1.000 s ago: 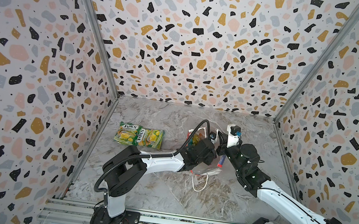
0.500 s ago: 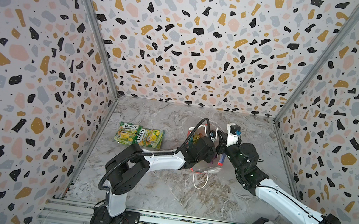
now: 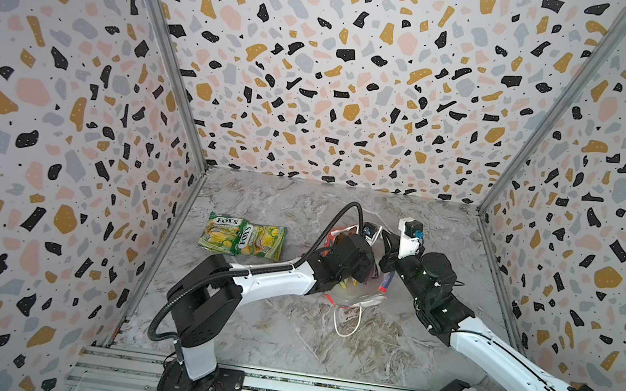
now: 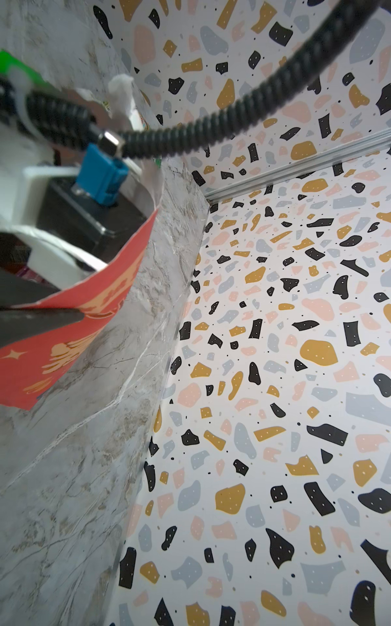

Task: Take the snacks out of the paper bag
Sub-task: 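Pull the purple Fox's Berries pack up out of the bag with the left gripper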

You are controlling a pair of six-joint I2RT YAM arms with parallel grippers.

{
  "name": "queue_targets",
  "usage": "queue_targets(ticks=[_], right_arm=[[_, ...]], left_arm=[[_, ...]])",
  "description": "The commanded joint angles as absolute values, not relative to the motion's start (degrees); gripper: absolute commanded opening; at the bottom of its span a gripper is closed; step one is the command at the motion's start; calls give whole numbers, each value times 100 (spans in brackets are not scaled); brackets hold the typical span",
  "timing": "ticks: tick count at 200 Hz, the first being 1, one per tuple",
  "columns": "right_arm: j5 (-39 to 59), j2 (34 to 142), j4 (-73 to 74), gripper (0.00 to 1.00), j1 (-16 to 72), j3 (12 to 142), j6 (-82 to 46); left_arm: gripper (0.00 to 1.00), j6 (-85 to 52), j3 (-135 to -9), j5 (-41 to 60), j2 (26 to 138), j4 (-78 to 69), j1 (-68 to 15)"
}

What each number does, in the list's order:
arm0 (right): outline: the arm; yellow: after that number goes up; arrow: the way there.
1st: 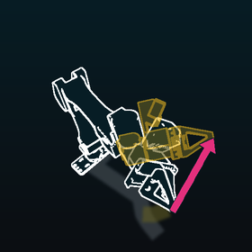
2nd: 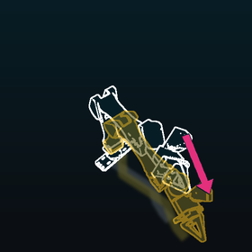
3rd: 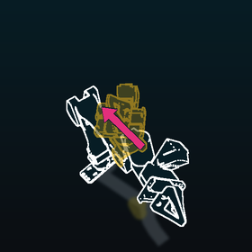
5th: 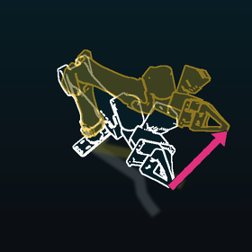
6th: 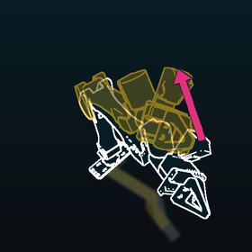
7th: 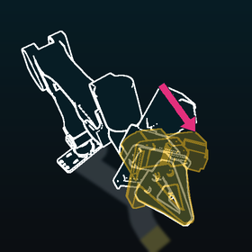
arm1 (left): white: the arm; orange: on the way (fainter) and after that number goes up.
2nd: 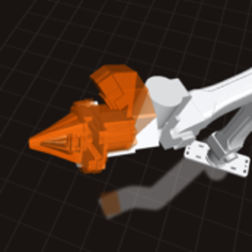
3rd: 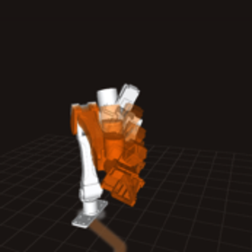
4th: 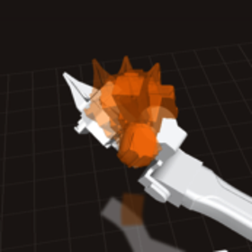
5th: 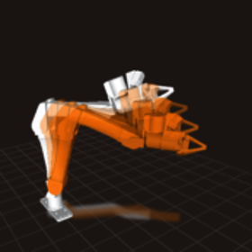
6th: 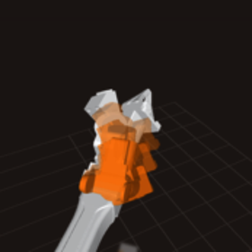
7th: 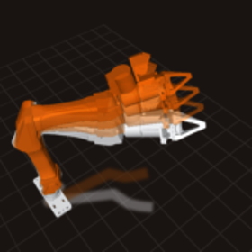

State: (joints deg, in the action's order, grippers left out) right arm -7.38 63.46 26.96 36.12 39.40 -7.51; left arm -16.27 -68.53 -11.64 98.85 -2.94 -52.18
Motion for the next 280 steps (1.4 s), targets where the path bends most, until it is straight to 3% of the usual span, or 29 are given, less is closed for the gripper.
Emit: queue_targets(ticks=[1,111,167,280], right_arm=[[-879,6135,2822,0,3586,3964,-823],[-686,6359,2538,0,3211,4277,-1379],[-748,6463,2320,0,3174,4506,-1579],[-904,6572,1712,0,3015,4915,-1714]], left_arm=[[0,-1591,-7166,-1287,9545,-319,-5258],[0,-1155,-7029,-1582,8283,390,-5456],[0,-809,-6353,-1788,7622,46,-5485],[0,-679,-6273,-1499,6638,-29,-5477]])
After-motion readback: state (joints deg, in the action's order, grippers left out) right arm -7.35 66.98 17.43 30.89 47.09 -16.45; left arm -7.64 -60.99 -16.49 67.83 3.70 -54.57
